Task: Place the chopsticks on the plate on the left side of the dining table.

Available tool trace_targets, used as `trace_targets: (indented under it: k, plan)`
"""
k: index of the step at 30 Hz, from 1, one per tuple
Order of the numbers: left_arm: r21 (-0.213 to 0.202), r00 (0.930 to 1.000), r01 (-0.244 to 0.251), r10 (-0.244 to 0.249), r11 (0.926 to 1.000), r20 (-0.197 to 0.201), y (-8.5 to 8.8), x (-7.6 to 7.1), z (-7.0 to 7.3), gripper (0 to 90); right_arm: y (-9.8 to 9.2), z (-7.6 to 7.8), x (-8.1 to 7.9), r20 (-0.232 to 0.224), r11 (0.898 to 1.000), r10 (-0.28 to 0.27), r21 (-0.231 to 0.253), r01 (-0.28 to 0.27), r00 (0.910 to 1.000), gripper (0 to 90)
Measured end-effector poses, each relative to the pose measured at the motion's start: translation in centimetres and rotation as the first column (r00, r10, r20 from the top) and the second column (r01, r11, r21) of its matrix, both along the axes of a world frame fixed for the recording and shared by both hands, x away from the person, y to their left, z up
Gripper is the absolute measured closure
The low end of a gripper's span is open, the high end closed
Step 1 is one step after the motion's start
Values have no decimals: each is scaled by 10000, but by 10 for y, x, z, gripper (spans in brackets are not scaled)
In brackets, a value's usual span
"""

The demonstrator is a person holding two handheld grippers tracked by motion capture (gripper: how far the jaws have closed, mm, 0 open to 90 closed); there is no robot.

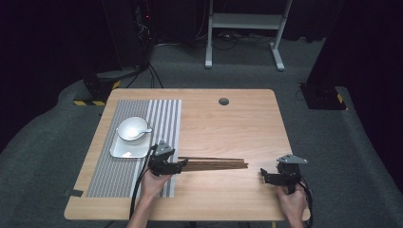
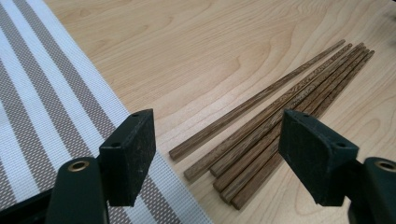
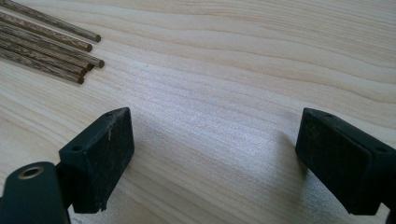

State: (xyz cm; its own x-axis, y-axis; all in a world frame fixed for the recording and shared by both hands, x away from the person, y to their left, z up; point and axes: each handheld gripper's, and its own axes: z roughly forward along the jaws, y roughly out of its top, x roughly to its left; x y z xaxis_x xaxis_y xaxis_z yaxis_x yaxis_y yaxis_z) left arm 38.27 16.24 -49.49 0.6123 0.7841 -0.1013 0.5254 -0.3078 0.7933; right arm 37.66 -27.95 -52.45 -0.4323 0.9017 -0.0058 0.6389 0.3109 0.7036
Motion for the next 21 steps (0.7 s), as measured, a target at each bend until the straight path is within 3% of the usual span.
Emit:
trace_targets:
  k: [4,7,11,21]
  plan:
    - [-93,9997,156,-157,9998,-192,-6,4,-2,273,0,0,0,1,10000,0,-1,0,10000,112]
    - [117,9997,258,-257,9996,-44,-12,6,-1,278,0,0,0,-1,10000,-2,3,2,10000,113]
    - [-45,9993,359,-359,9993,-64,-17,9,-1,281,0,0,0,9,10000,-45,9,45,10000,119]
    - [301,9977,662,-657,9974,-174,-35,18,-4,293,0,0,1,20,10000,-66,13,66,10000,122]
